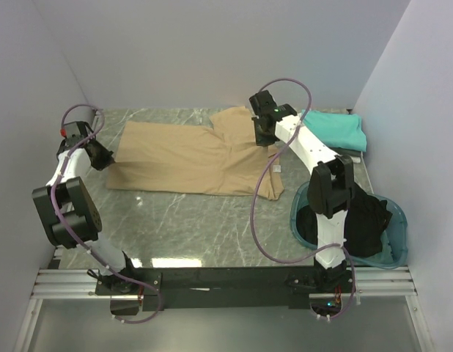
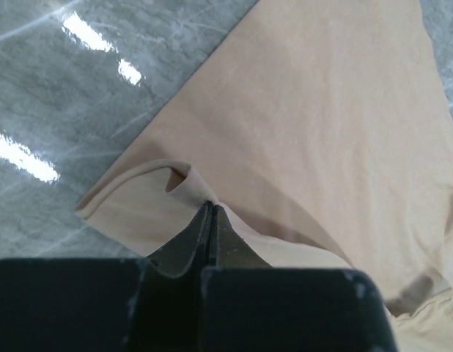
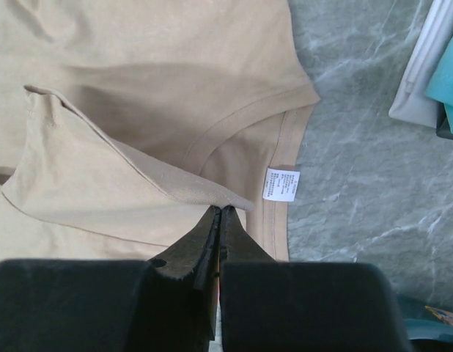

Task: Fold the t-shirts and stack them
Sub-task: Fold the tshirt

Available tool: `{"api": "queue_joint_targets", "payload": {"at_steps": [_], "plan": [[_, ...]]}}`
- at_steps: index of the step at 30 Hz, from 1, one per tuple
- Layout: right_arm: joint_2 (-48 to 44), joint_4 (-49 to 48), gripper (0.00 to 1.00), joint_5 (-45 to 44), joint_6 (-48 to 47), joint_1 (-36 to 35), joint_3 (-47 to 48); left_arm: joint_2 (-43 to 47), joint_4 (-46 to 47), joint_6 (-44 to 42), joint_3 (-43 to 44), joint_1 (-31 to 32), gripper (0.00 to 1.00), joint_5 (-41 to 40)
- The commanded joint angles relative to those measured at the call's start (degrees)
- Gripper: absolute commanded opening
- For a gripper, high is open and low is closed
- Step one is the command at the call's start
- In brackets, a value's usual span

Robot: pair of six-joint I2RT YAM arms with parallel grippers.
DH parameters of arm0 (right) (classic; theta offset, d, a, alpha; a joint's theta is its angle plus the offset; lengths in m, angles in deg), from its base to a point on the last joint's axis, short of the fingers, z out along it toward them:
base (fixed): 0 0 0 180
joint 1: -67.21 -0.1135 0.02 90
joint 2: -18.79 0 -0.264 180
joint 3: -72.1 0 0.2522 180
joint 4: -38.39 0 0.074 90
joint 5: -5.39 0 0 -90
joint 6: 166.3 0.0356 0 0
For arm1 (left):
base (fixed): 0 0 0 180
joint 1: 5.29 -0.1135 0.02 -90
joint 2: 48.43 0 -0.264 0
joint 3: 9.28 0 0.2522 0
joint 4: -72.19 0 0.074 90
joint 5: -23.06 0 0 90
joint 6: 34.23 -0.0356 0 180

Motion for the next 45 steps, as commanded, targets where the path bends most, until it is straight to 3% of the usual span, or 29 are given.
{"api": "queue_joint_targets", "payload": {"at_steps": [1, 9, 11, 12, 13, 16, 17, 19, 24, 31, 45], "plan": [[1.20, 0.83, 0.00, -1.58, -1.54, 0.30, 2.85, -2.42, 2.15, -0.51, 3.78, 0.12, 0.01, 1.45], [3.48, 0.56, 0.00, -1.58, -1.90, 0.39, 3.90, -7.17, 0.57, -2.71, 7.99, 0.12, 0.03, 1.98], [4.36, 0.83, 0.01, -1.58, -2.16, 0.48, 6.00, -7.70, 0.04, -3.32, 8.79, 0.12, 0.17, 1.81], [5.50, 1.61, 0.05, -1.66, -2.16, 0.48, 6.97, -7.96, -0.40, -3.50, 9.66, 0.04, 0.28, 1.72], [6.03, 2.14, 0.24, -1.93, -2.16, 0.56, 8.02, -7.96, -0.67, -3.59, 10.02, 0.12, 0.48, 1.72], [7.00, 4.34, 0.48, -3.95, -1.20, 0.74, 11.28, -7.00, -1.02, -3.41, 10.37, 0.56, 0.71, 0.58], [6.57, 4.34, 0.50, -4.04, -0.76, 0.74, 10.33, -6.56, -1.11, -3.41, 9.94, 0.91, 0.73, 0.14], [3.76, 3.03, 0.54, -3.34, -0.23, 0.74, 7.26, -5.07, -0.85, -3.33, 8.71, 2.32, 0.77, -0.48], [-6.25, -2.41, 0.54, 3.93, 2.32, 0.74, -10.83, -1.82, 1.35, -0.87, 1.42, 6.00, 0.79, 1.10], [-16.37, -10.94, 0.45, 13.53, 4.60, 0.83, -34.30, -0.93, 3.73, 1.51, -5.36, 6.80, 0.81, 1.80], [-16.90, -12.71, 0.40, 12.22, 5.93, 0.83, -40.21, -7.25, 4.08, -3.24, -4.66, 6.89, 0.82, -0.66]]}}
